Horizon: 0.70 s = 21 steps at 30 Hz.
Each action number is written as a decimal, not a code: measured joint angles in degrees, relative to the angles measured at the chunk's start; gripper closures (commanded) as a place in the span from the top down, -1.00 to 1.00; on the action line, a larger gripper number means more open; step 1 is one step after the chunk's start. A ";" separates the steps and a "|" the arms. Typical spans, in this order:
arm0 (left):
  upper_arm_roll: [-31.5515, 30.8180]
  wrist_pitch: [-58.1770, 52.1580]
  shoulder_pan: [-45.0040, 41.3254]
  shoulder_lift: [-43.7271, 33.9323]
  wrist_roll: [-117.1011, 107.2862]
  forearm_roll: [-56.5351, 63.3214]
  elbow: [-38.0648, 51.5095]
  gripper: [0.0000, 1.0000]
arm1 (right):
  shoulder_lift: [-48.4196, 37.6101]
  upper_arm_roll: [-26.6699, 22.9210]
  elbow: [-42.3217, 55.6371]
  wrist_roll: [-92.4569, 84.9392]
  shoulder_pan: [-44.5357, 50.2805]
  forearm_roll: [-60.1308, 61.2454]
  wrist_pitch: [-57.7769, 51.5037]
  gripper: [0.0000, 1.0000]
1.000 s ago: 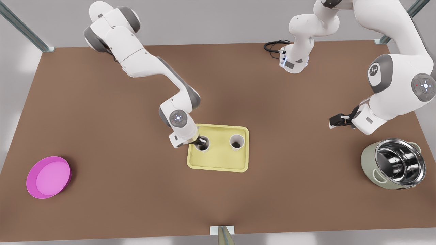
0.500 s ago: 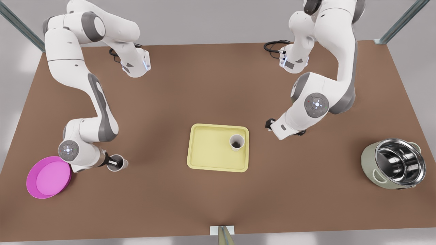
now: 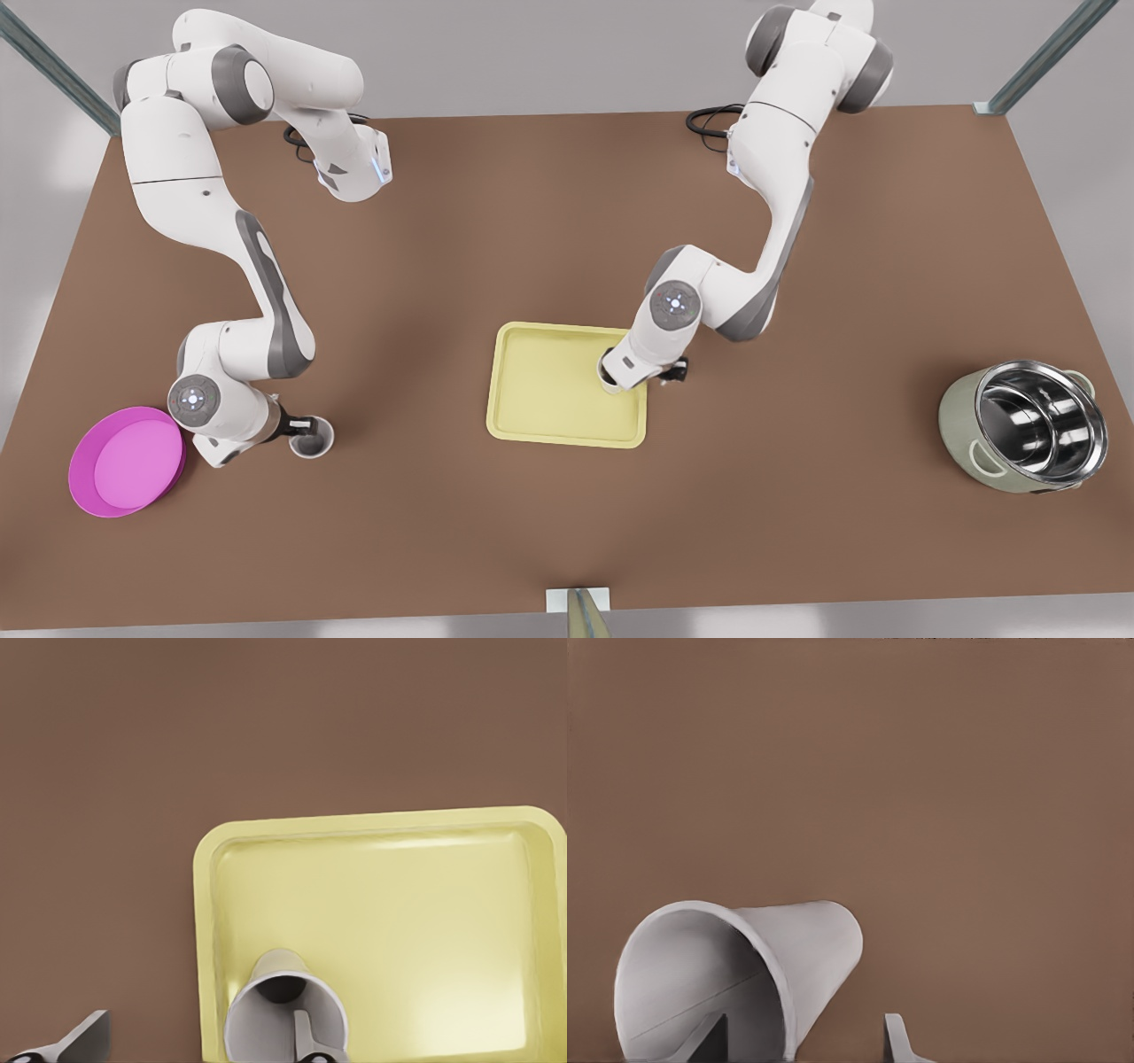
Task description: Use the left arm to pick up the white IKEA cup from the tray and place it on the middle-left position; use the right arm to pick up the white IKEA cup from the tray and place it on the middle-right position
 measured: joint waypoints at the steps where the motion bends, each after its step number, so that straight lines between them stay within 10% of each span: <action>1: 0.00 0.61 -0.45 -0.27 -0.83 0.10 -1.14 1.00 | 0.00 -0.03 0.00 -0.69 0.00 0.15 0.09 0.54; 15: 0.05 4.57 -1.57 0.81 -8.45 0.45 -7.30 1.00 | -2.57 0.38 -0.17 -8.61 -2.81 1.42 -1.49 0.96; 21: 0.06 6.55 -1.82 2.78 -10.14 0.65 -7.37 1.00 | -16.98 0.44 -0.10 -10.84 -2.95 4.01 -10.86 1.00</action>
